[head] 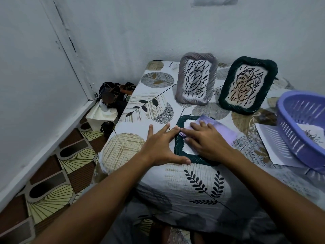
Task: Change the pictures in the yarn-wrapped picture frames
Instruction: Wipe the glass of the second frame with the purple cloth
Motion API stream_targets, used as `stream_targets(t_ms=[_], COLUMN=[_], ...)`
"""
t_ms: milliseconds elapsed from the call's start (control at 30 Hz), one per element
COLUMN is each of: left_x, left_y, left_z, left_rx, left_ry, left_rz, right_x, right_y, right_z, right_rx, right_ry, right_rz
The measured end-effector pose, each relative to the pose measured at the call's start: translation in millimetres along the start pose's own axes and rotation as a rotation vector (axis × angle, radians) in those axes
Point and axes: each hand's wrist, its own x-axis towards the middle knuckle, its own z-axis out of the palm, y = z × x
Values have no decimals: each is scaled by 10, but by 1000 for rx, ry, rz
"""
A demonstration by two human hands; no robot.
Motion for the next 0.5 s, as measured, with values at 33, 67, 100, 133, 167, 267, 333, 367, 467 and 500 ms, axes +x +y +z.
stream_targets(t_ms=[33,67,100,133,167,267,333,367,467,500], left_x=[1,1,1,2,2,0,-1,0,3,3], left_y=[-1,1,2,2,2,0,1,3,0,-1], left_z=[2,4,7,8,10,2,-1,1,5,7], left_rx=[-2,-5,-8,-12,-14,-13,-9,-8,-11,-12], left_ry=[4,6,8,10,10,5,4,4,7,8], left_rz=[1,0,-2,-4,-4,-4,-5,-4,-3,-3], right_x=[-37,-76,-114,-146,-170,-189,-164,-144,-128,-152], right_y=[25,52,75,88,104,106,49,19,-20,-9], right_z=[-15,-35,-56,-72,-85,-87,-88,-81,-63,-76], right_rx=[-9,3,8,-9,-35,-117,-141,-141,-78,-55], right_ry=[-45,-84,-114,-133,-152,-179,-175,-173,-184,-190], right_rz=[-4,-7,-20,-34,-38,0,45,64,75,61])
